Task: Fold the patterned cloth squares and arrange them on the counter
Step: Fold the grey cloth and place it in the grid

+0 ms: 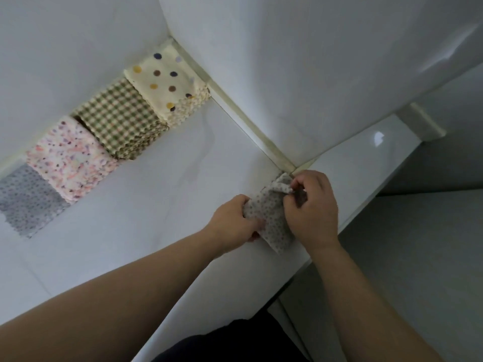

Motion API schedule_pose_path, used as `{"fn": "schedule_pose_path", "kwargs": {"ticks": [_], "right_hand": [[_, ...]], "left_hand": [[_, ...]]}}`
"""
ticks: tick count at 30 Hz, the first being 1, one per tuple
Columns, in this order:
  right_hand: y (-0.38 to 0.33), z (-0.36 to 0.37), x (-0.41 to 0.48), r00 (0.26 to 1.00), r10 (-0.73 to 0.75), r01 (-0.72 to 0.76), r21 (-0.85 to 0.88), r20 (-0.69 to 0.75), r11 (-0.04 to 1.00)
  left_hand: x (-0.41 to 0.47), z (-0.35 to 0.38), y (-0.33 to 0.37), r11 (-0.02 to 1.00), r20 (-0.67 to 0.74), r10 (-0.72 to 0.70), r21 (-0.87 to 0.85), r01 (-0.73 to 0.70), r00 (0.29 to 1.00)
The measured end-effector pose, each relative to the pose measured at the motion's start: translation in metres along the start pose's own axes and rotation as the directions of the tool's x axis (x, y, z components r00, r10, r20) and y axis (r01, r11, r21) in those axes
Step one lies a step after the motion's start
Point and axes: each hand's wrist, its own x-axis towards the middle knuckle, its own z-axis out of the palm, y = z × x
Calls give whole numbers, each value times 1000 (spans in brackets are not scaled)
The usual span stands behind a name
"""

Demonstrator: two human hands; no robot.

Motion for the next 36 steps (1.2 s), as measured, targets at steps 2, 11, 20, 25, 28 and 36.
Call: {"fn": "schedule_pose_path", "kwargs": {"ticks": [2, 11, 20, 25, 28, 36], "right_hand": [[4, 5, 3, 997, -71, 72, -99, 12, 992], [8, -1, 6, 995, -56, 57, 7, -79, 998], [9, -66, 35, 767, 424, -597, 296, 482, 745], [20, -74, 36, 511, 470, -784, 167, 720, 597], [21, -67, 33, 420, 485, -838, 124, 767, 531], [28, -61, 31, 367, 500, -782, -31, 784, 623]], "left_hand": [[-1, 3, 0, 934, -106, 105, 353, -61, 989], [-5, 5, 2, 815, -274, 436, 524, -248, 857], [-19, 4, 48, 974, -133, 225, 27, -223, 965], [-7, 10, 63, 989, -66, 42, -140, -51, 997], [0, 8, 62, 960, 97, -152, -224, 170, 984], [6, 6, 42, 998, -150, 51, -14, -54, 987]]}}
